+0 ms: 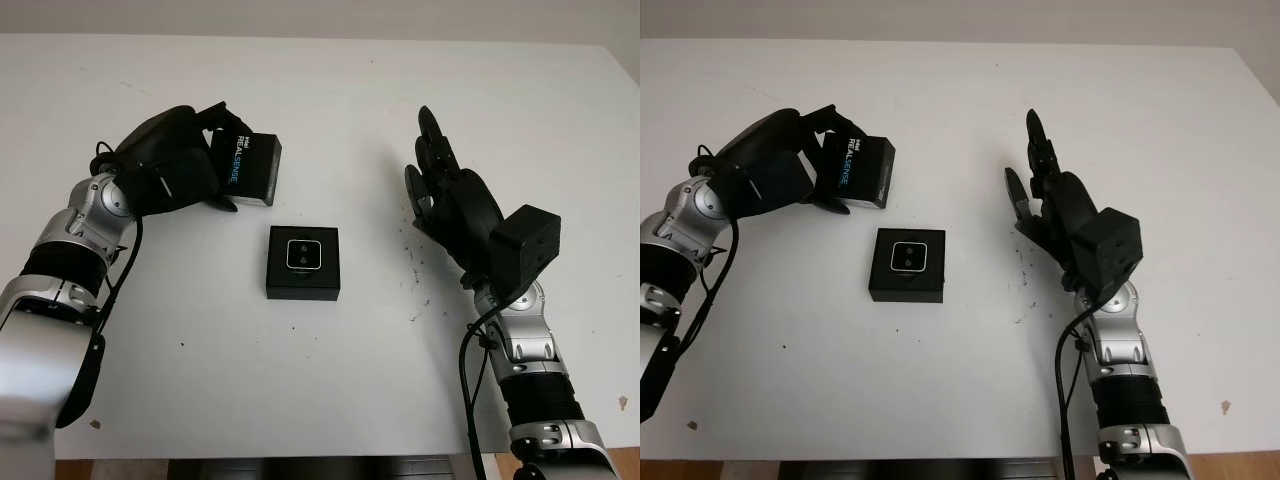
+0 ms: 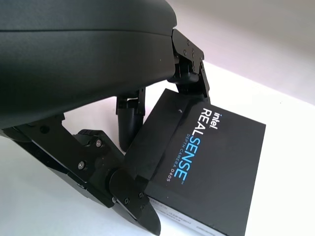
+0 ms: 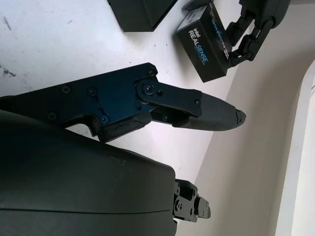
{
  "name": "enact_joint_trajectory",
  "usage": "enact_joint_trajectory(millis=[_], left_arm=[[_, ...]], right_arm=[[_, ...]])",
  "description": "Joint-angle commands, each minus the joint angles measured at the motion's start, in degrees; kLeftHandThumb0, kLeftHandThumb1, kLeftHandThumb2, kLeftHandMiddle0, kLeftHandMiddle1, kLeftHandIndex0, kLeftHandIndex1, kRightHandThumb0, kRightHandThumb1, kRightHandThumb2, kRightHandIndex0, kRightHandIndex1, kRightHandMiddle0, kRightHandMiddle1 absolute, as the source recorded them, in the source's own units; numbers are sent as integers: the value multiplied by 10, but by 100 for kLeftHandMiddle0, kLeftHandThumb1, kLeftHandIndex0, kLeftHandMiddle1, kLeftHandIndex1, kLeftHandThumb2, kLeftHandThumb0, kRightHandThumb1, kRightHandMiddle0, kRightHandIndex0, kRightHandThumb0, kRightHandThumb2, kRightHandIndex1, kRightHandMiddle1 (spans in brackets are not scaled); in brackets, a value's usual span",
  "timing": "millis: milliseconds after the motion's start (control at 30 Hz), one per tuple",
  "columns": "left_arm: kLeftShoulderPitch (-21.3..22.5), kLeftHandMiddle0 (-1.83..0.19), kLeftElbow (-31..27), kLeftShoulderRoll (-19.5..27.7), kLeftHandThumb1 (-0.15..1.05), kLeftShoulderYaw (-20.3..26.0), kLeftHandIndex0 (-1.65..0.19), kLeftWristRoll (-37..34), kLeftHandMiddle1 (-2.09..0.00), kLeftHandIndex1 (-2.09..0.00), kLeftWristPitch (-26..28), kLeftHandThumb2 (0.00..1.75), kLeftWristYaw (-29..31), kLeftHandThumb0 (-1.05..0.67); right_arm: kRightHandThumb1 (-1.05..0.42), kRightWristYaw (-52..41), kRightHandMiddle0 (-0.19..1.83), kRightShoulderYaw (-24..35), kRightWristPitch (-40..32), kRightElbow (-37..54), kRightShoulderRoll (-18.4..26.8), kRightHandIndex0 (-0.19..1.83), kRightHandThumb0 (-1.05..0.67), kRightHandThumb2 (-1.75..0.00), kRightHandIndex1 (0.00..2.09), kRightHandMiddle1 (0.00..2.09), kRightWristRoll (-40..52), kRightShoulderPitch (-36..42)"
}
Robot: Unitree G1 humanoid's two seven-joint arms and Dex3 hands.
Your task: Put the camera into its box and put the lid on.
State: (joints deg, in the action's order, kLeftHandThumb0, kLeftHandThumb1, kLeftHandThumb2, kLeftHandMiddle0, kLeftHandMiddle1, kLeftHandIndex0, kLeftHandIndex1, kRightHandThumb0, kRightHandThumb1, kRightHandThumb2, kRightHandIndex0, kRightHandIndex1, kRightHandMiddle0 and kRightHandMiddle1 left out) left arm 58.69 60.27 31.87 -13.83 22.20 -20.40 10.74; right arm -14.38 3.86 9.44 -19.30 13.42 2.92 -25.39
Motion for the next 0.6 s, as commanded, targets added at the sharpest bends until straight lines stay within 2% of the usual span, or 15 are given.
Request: enact_joint_trajectory(millis=[0, 233, 433, 567], left_arm=[[11, -47, -33, 2, 96, 14, -31, -13, -175, -146, 34, 5, 26, -24], [9, -46, -179, 21, 103, 14, -34, -8, -170, -143, 184, 8, 139, -33], [1, -50, -276, 46, 105, 8, -38, 5, -157, -139, 242, 11, 213, -32], [-3, -54, -334, 56, 105, 7, -44, 12, -160, -142, 290, 9, 261, -32]], right_arm=[[-105, 4, -15, -2, -6, 16, -1, -18, -71, -59, 5, 6, -3, 7], [-105, 6, -15, -7, -22, 31, -7, -19, -74, -56, 5, 6, 2, 13], [-105, 7, -16, -9, -33, 38, -13, -19, -73, -56, 4, 5, 3, 17], [-105, 16, -16, -11, -34, 35, -19, -19, -74, -55, 4, 5, 0, 17]])
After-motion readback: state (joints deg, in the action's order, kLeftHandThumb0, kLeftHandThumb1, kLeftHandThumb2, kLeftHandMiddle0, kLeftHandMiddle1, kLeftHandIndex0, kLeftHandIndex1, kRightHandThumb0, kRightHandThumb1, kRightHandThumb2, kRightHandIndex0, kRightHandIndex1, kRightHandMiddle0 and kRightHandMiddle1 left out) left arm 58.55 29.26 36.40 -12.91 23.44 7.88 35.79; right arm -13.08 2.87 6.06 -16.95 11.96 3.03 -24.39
